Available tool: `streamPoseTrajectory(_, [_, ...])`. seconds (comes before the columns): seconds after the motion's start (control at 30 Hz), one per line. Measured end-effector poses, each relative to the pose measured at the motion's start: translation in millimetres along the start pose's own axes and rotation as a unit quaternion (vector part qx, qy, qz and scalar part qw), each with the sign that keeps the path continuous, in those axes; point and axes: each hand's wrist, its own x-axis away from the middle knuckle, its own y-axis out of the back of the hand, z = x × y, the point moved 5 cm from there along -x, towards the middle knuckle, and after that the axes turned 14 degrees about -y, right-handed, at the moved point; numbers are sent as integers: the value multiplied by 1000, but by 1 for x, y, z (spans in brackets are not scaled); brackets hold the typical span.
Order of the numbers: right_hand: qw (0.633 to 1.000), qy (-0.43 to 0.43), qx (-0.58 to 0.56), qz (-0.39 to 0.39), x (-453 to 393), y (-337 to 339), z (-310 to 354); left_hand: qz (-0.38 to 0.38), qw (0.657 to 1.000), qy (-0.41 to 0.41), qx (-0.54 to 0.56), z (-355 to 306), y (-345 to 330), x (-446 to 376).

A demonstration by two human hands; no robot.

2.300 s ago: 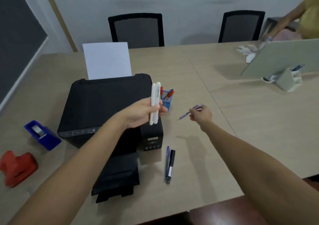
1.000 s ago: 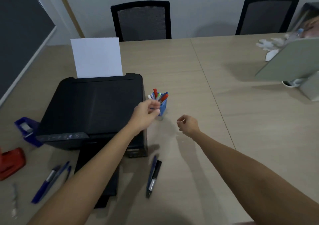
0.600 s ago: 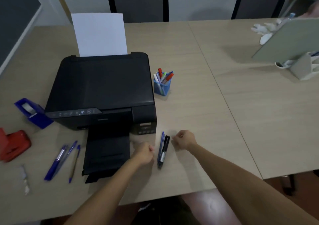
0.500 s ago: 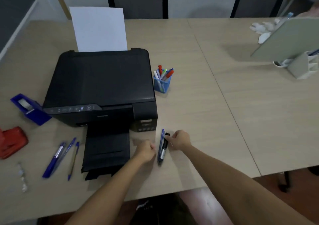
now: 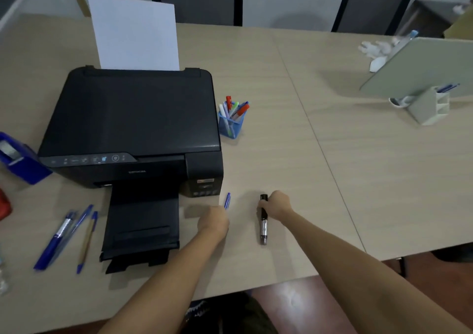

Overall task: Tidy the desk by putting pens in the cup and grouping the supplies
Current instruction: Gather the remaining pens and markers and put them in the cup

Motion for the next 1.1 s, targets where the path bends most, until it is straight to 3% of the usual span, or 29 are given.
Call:
streamPoseTrajectory(0.1, [999,10,-32,-20,-13,36,7,7,1000,-8,23,-18,0,-4])
streamPoseTrajectory(0.23, [987,41,-149,-51,-39,96,31,-100,987,-63,111,-65,40,-19])
streamPoseTrajectory(0.43, [938,101,-325,-63,-50,169,87,-315,889,-72,325,-119,146,-52])
streamPoseTrajectory(0.6, [906,176,-379,-67,-55,182,143,-420,838,-11,349,-113,204,-94])
streamPoseTrajectory(0.73, [913,219,-338,-67,-67,175,174,-407,858,36,312,-108,218,-127])
streamPoseTrajectory(0.93, [931,284,-220,-63,-86,163,205,-326,904,108,253,-103,212,-159])
streamPoseTrajectory(1.1, [941,324,-83,-53,-101,150,223,-263,936,106,209,-105,211,-173])
